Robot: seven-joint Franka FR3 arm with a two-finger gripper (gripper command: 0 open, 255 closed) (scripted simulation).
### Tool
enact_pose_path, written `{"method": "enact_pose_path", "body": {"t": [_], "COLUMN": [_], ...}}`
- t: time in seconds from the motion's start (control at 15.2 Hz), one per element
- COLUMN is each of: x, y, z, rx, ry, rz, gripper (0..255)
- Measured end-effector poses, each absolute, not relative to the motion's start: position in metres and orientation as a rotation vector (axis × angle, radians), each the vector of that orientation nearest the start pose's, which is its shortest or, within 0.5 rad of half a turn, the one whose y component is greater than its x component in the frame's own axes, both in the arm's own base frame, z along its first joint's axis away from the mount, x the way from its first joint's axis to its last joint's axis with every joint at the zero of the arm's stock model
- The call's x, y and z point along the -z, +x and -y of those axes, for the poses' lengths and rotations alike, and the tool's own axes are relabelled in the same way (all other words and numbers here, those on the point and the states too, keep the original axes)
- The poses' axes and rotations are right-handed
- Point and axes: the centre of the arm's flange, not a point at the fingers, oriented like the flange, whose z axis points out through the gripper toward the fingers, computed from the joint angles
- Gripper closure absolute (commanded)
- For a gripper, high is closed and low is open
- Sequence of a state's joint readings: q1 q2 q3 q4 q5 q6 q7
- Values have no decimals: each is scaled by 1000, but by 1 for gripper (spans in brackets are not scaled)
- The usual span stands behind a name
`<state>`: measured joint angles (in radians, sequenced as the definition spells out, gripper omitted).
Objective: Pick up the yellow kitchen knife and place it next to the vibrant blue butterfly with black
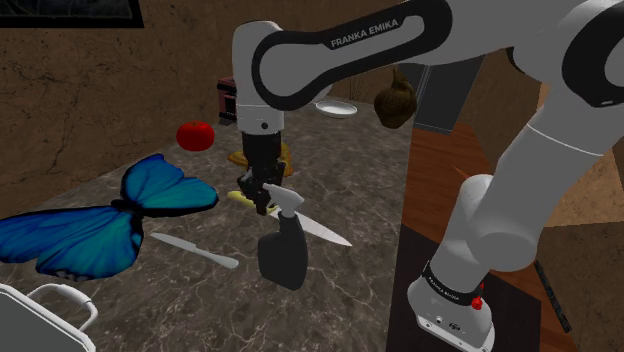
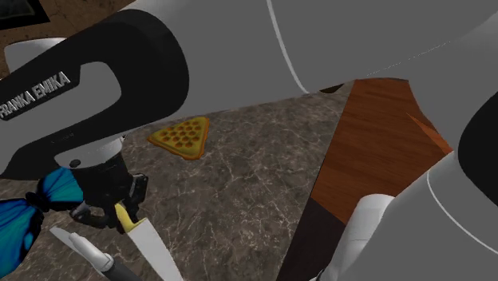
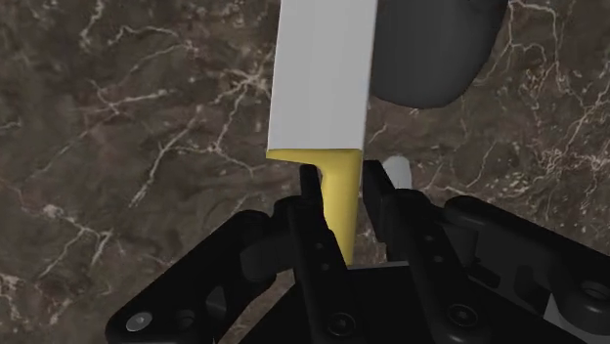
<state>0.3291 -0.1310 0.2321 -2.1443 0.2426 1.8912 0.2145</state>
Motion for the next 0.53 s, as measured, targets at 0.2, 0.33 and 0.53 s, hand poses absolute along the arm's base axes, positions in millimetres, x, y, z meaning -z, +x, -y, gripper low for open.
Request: {"method": "enact_pose_path", "body": {"t": [0.2, 0.33, 0.53], "x": [-449, -446, -452], "y": [408, 405, 402], "z": [-318, -347, -388], "rx": [-283, -283, -282], "ry": [-2971, -2971, -2971], "rz": [375, 376, 377], "gripper": [255, 255, 255]}}
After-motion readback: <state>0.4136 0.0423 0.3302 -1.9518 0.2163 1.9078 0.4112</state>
